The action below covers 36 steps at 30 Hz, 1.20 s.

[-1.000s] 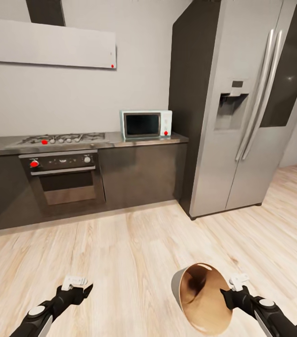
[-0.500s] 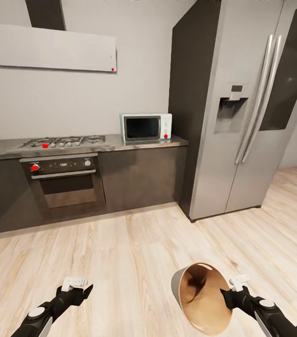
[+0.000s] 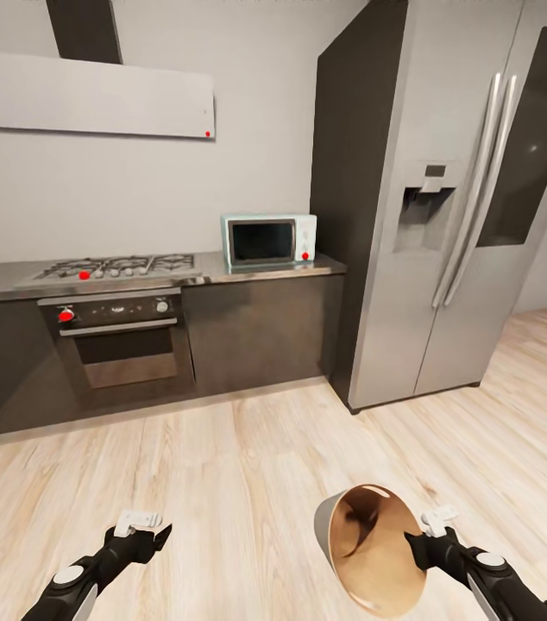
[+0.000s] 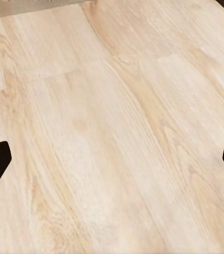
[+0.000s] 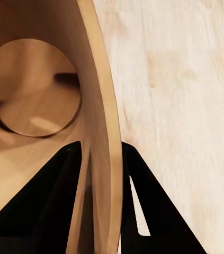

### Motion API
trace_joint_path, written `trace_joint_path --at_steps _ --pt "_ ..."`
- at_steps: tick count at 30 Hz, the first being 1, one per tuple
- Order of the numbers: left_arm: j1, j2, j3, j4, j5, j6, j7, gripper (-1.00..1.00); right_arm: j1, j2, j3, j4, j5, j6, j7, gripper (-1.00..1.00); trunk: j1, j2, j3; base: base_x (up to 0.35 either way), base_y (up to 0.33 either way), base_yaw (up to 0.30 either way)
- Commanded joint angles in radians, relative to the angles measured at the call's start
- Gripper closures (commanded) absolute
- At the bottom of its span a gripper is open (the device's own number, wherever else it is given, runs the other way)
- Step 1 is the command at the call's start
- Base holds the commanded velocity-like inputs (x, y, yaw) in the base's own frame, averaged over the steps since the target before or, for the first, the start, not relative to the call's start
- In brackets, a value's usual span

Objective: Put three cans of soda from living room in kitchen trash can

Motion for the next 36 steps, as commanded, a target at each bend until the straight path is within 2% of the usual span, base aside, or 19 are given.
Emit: trace_joint_path --at_steps 1,19,25,32,36 --pt "0.000 0.000 0.000 0.000 0.000 0.000 0.000 -1.00 -0.001 0.001 -0.001 -0.002 -0.007 0.001 0.004 1.00 -0.004 0.007 0.003 0.000 0.000 0.000" --pt "0.000 0.000 -0.001 0.002 0.000 0.001 0.000 -1.00 0.000 0.005 -0.001 -0.003 -0.008 0.001 0.001 1.00 -0.073 0.133 0.060 0.000 0.000 0.000" --pt "0.000 0.000 0.000 -0.002 0.001 0.000 0.000 -1.00 0.000 0.007 0.002 -0.001 -0.009 0.002 0.005 1.00 -0.073 0.133 0.059 0.000 0.000 0.000" --pt "0.000 -0.001 -0.001 -0.003 0.001 0.001 0.001 -1.00 0.000 0.026 0.001 0.000 -0.007 0.004 0.002 1.00 -0.073 0.133 0.050 0.000 0.000 0.000" --pt "0.000 -0.003 0.000 -0.001 0.001 0.002 0.001 -1.00 0.000 0.028 0.001 0.001 -0.007 0.004 0.002 1.00 -0.088 0.161 0.057 0.000 0.000 0.000"
